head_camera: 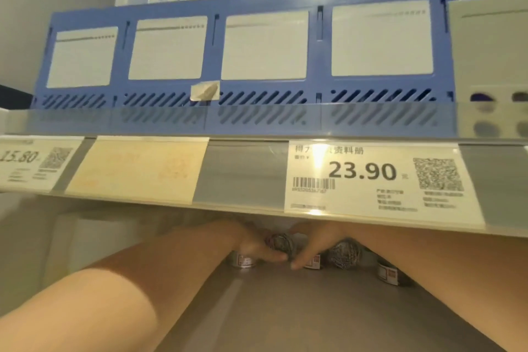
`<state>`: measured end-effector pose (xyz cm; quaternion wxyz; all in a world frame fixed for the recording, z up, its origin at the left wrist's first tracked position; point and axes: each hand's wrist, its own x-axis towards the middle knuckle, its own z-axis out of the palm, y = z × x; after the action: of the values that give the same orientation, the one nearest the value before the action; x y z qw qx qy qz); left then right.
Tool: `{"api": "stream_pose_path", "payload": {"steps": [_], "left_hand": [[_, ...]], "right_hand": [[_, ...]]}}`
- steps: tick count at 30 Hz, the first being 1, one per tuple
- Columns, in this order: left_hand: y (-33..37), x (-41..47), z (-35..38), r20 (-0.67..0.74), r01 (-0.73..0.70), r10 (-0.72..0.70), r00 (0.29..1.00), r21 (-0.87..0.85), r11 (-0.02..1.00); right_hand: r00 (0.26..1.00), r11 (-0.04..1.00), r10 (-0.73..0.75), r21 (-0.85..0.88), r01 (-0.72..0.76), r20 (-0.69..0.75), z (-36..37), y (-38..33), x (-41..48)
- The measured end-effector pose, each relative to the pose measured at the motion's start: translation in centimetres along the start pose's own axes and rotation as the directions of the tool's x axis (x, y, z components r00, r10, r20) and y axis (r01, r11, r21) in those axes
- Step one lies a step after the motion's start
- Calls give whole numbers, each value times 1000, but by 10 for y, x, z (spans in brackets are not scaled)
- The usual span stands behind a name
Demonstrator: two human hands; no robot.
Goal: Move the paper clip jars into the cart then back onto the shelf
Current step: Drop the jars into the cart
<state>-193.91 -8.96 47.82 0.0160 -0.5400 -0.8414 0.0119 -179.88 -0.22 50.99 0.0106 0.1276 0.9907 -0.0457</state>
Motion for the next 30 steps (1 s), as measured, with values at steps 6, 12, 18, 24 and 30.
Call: {"api": "stream_pose_path", "payload": {"steps": [6, 12, 18, 24, 30], "left_hand": [[5, -7, 3, 75, -10, 13, 997, -38, 999], [11, -3, 1, 128, 32, -35, 991, 30, 999], [39, -45, 4, 176, -43, 67, 982, -137, 990], [65, -107, 5, 78, -242, 249, 965, -88, 966], [75, -156, 5, -264, -168, 126, 956, -142, 976]], "right_hand": [[966, 984, 175, -59, -167, 192, 19, 19, 22], [975, 983, 184, -31, -181, 123, 22, 15, 7], [996, 990, 77, -124, -72, 36, 29, -8, -43], [994, 990, 112, -81, -113, -17, 36, -30, -106], [970, 973, 185, -105, -203, -160, 47, -42, -142]]}}
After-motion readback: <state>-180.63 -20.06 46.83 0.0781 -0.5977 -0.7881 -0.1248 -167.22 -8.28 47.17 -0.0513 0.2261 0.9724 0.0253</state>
